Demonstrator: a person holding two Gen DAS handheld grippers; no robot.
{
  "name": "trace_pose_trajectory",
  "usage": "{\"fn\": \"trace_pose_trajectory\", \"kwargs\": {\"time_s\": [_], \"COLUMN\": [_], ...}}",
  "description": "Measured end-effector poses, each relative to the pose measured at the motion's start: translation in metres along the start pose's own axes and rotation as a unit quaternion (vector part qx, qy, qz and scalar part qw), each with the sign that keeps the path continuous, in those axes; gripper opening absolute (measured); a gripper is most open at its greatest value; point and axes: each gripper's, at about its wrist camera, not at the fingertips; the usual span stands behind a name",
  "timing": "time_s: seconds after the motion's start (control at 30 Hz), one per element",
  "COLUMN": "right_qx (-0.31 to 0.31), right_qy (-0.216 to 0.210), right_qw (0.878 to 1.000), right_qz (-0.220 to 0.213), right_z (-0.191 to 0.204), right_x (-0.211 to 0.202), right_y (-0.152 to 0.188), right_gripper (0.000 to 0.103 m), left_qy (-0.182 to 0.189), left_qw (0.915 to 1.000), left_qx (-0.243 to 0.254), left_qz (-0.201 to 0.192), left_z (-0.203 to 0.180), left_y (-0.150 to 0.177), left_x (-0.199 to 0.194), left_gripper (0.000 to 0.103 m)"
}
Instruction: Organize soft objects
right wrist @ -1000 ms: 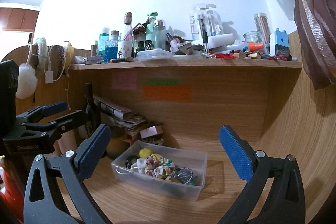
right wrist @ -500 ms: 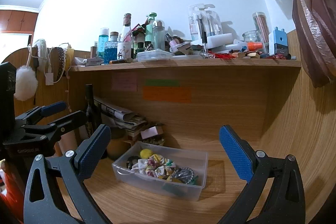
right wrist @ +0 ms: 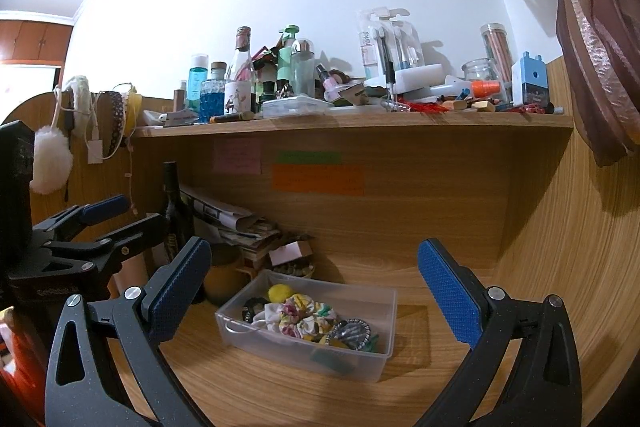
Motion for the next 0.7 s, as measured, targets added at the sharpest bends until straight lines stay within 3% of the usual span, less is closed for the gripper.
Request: {"fn": "trace_pose_trajectory", "kwargs": {"time_s": [0.7], "right_qx": [0.001], "right_qy": [0.0], "right_qw": [1.0], "right_qz": [-0.002], "right_z": [0.0013], "right_x": [-0.0013], "right_y": [0.0001], "right_gripper": [0.103], "left_qy": [0.004], "left_qw": [1.0], "left_qx": [0.002], "left_qz": [0.001], "left_z": [-0.0001], "left_y": [0.0009], "left_x": [0.0005], "left_gripper": [0.103]}}
Point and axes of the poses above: each gripper's, at about its wrist camera, not at the fingertips, and x roughly the way its jaws point, z to its left, y to its underside, and after that the axes turned 11 degrees about z, right-handed
